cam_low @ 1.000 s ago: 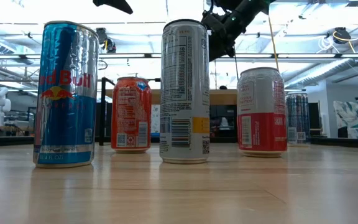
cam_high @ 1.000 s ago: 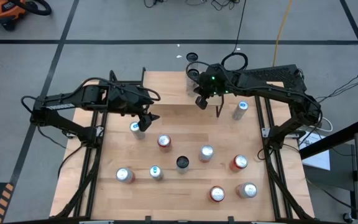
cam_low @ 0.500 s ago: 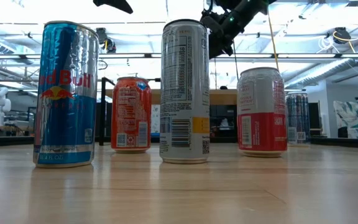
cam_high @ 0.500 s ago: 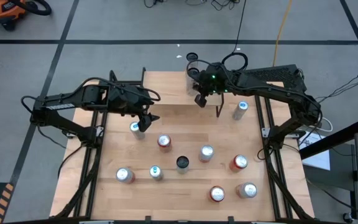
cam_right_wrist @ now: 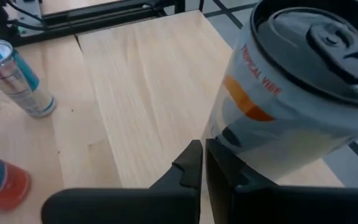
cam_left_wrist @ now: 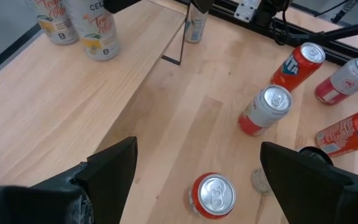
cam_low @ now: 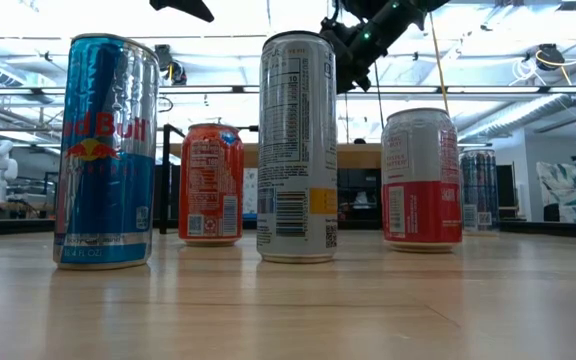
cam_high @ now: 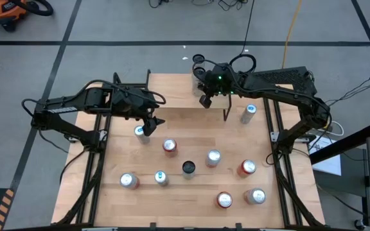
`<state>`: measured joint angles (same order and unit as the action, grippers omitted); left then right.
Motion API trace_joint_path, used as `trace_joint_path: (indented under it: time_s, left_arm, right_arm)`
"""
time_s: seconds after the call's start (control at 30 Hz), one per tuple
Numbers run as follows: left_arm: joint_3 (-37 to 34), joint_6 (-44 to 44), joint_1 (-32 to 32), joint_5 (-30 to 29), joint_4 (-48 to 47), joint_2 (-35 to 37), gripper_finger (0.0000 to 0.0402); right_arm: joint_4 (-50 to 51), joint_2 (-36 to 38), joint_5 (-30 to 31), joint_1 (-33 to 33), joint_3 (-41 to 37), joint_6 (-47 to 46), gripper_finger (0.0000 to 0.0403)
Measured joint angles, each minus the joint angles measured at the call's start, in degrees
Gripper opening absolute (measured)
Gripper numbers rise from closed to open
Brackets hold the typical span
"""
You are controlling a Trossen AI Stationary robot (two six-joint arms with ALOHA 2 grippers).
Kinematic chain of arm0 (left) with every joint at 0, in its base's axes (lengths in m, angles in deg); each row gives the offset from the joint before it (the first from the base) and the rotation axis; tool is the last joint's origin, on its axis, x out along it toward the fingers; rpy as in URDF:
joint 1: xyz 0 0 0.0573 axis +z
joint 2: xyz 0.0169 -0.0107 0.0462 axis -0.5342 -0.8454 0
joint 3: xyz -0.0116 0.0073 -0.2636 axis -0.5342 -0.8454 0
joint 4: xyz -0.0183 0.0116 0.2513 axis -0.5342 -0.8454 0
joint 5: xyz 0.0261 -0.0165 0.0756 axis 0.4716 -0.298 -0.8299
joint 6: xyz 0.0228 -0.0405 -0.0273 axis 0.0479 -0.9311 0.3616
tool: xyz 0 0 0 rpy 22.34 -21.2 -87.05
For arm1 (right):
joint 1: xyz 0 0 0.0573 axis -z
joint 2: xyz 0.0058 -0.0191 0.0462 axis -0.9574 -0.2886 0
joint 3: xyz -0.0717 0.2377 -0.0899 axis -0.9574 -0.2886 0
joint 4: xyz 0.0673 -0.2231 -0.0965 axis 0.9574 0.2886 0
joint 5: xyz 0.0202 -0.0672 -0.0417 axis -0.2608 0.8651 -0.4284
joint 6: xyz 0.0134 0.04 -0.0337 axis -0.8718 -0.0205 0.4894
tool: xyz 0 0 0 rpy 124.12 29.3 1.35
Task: Place canned beverage on shelf
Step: Put the middle right white-yellow soda can aligned with the other white-yellow can on the shelf
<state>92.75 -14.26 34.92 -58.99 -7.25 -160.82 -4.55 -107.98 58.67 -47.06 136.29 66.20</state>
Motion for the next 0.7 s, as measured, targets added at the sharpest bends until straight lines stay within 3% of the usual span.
trace_joint_path:
  time_s: [0.7]
  left_arm:
    - [0.0, 0.4, 0.0, 0.0, 0.0, 0.0, 0.0341]
  right_arm:
    - [4.2, 0.6, -1.1, 1.9, 0.0, 0.0, 0.0]
